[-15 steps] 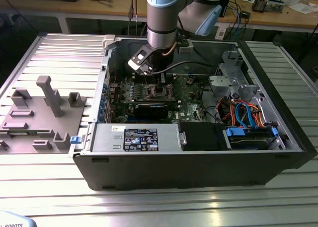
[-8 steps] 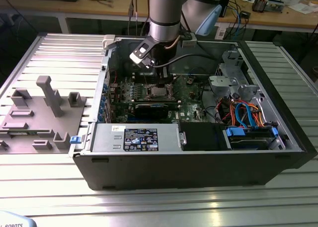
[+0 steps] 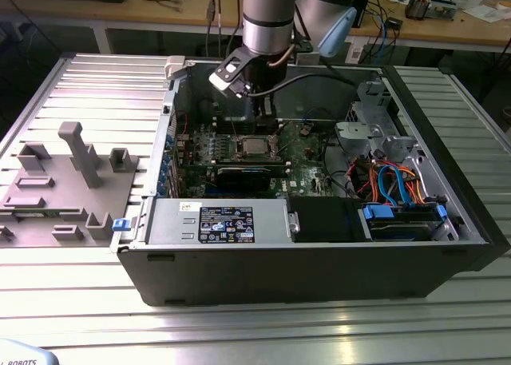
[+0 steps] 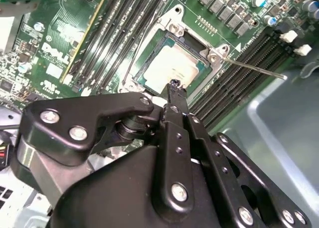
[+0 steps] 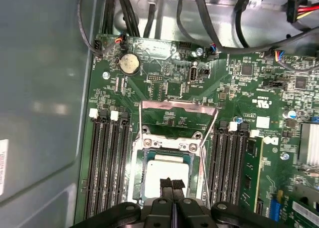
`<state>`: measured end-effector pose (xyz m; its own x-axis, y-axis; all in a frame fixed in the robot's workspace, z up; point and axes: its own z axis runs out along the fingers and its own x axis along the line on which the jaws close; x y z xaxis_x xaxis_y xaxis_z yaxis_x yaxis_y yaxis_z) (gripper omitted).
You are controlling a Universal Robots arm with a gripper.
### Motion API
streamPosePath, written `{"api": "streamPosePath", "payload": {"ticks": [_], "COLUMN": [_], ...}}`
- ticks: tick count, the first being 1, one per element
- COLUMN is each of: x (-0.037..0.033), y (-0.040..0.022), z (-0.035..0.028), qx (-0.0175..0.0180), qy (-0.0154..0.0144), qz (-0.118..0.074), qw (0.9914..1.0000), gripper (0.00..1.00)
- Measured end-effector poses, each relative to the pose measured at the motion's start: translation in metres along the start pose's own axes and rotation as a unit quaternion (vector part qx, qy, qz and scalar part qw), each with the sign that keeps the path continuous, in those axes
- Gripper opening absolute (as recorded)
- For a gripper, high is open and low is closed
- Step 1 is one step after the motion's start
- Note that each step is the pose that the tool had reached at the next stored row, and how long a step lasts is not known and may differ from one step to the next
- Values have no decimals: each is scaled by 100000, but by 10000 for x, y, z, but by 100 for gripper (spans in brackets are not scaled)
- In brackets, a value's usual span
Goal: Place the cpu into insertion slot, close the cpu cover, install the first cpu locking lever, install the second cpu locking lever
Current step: 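Place the cpu into insertion slot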
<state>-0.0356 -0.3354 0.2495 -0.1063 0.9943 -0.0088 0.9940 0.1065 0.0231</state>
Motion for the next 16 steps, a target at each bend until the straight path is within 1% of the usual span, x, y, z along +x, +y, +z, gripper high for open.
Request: {"api": "streamPosePath", "payload": {"ticks": [1,3,5,6,10,13,16], "x": [0,-1,-1,-2,-2,-3,-3], "y": [1,3,4,6,8,8,9], "z": [-37,-92,-133,-161,-242,-274,-277], "qx": [1,5,14,20,45,60,58], "qy": [8,-6,-48,-101,-323,-432,-432], "qz": [4,-1,-2,-10,-12,-15,-15], "qw": [100000,100000,100000,100000,99999,99999,99999], "gripper": [11,11,11,11,11,11,11]}}
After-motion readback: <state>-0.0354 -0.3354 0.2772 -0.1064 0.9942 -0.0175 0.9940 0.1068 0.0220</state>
